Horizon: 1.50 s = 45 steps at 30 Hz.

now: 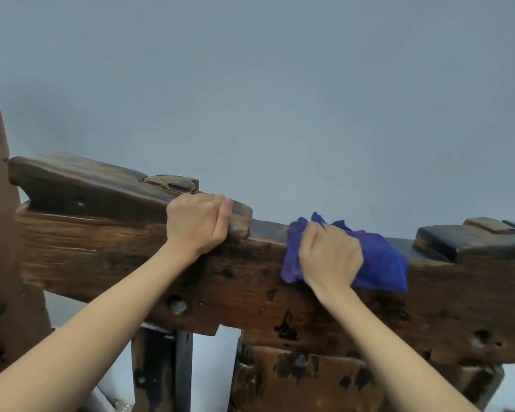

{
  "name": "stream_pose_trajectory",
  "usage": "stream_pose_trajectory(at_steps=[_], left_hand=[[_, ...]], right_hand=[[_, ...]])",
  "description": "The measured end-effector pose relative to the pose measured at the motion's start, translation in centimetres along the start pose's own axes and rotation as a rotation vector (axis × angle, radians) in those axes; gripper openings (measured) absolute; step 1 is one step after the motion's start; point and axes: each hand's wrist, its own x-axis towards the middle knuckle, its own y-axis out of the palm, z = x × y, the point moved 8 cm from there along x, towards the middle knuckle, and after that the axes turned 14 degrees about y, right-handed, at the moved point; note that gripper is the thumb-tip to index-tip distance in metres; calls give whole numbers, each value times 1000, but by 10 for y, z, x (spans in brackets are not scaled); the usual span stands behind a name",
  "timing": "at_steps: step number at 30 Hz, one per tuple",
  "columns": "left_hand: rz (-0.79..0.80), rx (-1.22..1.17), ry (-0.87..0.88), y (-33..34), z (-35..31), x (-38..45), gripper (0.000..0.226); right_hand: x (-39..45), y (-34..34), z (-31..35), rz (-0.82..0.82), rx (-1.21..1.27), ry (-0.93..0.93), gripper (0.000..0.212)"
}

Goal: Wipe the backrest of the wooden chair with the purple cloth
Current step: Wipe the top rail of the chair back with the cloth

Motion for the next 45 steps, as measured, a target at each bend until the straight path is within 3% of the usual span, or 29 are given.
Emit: stream_pose_trajectory(at_steps=[2, 4, 7, 9, 11, 15, 20, 21, 23, 25, 28, 31, 36, 38, 40, 43, 45], left_hand=[[64, -2, 0, 3, 1, 0, 62], [130, -34, 4, 8, 5, -3, 68], [118, -81, -13, 9, 15, -8, 74], [87, -95, -45, 7, 19, -9, 78], [101, -70, -71, 6, 18, -9, 77], [144, -41, -111, 2, 9, -9, 53], [192, -94, -169, -8, -38, -8, 34], [187, -173, -115, -12, -61, -9, 32], [177, -387, 42, -23, -124, -10, 31], [207, -497, 108, -30, -181, -15, 35], [362, -780, -79, -22, -228, -20, 53], [545, -1241, -260, -10, -262, -31, 70], [673, -1245, -81, -13, -295, -64, 106], [650, -1246, -56, -14, -303, -78, 113], [617, -1251, -64, -16, -306, -88, 103], [539, -1282, -89, -24, -301, -95, 70], [473, -1270, -101, -29, -290, -95, 36]], right_hand=[[-36, 7, 44, -48, 119, -150, 29], [-66, 27, 56, 20, 78, -326, 36], [-78, 33, 13, -38, -7, -735, 53], [-63, 26, -41, -101, -60, -837, 57], [-36, 20, -100, -99, -118, -735, 63], [0, 0, -179, -44, -128, -231, 61], [-12, -24, -152, -7, 156, 234, 40], [-16, -26, -145, 22, 216, 299, 36], [-23, -29, -129, 80, 253, 260, 34], [-28, -35, -121, 137, 343, 185, 31], [-27, -46, -130, 312, 710, 353, 22], [-38, -52, -145, 545, 840, 507, 23], [-71, -56, -169, 935, 1048, 814, 30], [-76, -63, -175, 1030, 1073, 843, 47], [-79, -73, -181, 1104, 1037, 770, 60], [-74, -87, -190, 1142, 802, 538, 64], [-65, -96, -197, 1108, 615, 347, 55]])
